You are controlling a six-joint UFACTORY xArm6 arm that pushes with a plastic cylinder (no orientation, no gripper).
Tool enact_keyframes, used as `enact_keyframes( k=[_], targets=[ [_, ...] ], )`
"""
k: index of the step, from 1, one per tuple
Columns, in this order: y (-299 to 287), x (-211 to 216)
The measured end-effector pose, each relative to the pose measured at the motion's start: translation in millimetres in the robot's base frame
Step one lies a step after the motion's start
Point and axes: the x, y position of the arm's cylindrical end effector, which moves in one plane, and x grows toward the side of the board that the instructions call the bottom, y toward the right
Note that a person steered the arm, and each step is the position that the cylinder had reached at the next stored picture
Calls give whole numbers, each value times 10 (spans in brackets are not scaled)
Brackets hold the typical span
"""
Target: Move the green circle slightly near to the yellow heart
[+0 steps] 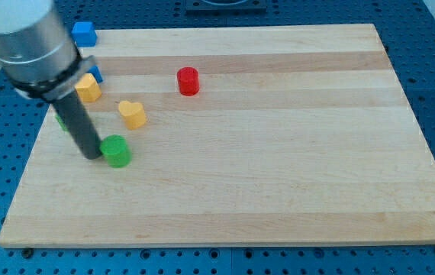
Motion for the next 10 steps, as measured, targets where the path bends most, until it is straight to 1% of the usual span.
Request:
enact_keyframes(
  k=[1, 2, 3, 5, 6, 10],
  targets=[
    [269, 156],
    [381, 501],
    [649, 583],
    [614, 537],
    [614, 406],
    [474, 207]
  ],
)
